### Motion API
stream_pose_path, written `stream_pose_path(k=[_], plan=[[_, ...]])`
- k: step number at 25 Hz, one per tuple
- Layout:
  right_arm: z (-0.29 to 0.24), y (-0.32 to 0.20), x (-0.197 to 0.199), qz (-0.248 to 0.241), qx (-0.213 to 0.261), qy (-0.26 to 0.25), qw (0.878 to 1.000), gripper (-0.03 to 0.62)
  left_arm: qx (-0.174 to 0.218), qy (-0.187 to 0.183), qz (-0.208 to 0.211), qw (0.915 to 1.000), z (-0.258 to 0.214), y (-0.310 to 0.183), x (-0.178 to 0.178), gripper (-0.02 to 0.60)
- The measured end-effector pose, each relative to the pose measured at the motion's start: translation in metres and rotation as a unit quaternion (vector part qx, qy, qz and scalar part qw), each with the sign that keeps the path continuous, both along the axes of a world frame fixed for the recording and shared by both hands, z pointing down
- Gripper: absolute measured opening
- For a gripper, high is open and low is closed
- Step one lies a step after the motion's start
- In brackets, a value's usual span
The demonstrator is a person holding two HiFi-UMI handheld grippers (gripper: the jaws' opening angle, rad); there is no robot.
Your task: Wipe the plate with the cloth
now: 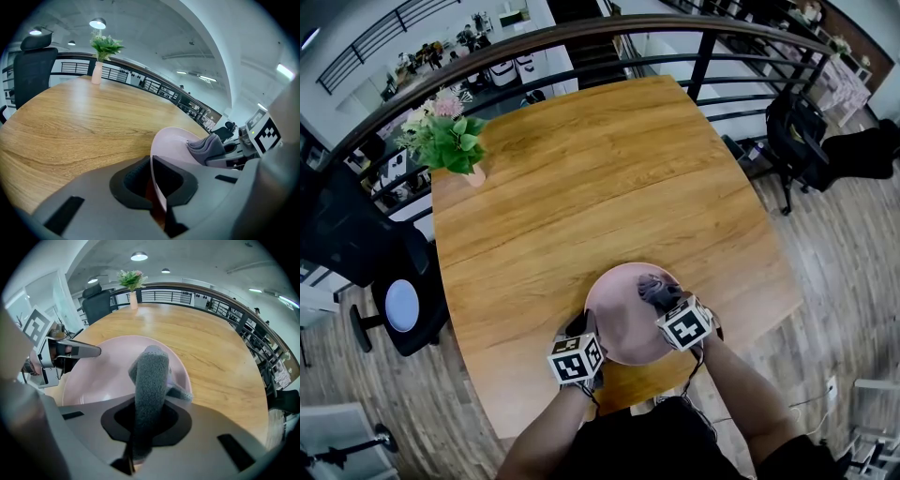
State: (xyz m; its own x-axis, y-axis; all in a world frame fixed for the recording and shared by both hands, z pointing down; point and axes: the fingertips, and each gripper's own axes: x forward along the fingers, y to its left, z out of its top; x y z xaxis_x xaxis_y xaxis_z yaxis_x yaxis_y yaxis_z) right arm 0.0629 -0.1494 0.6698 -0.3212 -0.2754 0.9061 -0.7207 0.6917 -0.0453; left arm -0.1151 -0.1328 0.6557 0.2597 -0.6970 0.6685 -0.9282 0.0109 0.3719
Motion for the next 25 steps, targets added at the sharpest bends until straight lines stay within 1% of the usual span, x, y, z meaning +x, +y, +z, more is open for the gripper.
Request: stream_pose_path(k=[5,9,15,21,25], plan=[[-0.001,-0.009,0.006,0.016,0.016,0.025,0.999,0.052,0.000,-0.001,0.007,1.0000,-0.001,0.000,0.003,0.029],[-0.003,-0.014,0.008,0.029,0.031,0.030,0.999,0.052,-0.001,0.000,0.007,1.0000,-0.001,0.001,0.002,0.029],[-0.009,-0.014,0.010,0.040,0.053,0.022,0.998,0.052,0.000,-0.001,0.009,1.0000,-0.001,0.001,0.004,0.029],[-0.014,-0.009,0.009,0.041,0.055,0.015,0.998,0.052,-0.001,-0.001,0.008,1.0000,-0.001,0.001,0.003,0.029],[-0.019,0.002,0.001,0.034,0.043,-0.003,0.998,0.052,0.000,-0.002,0.008,1.0000,-0.001,0.001,0.004,0.029]])
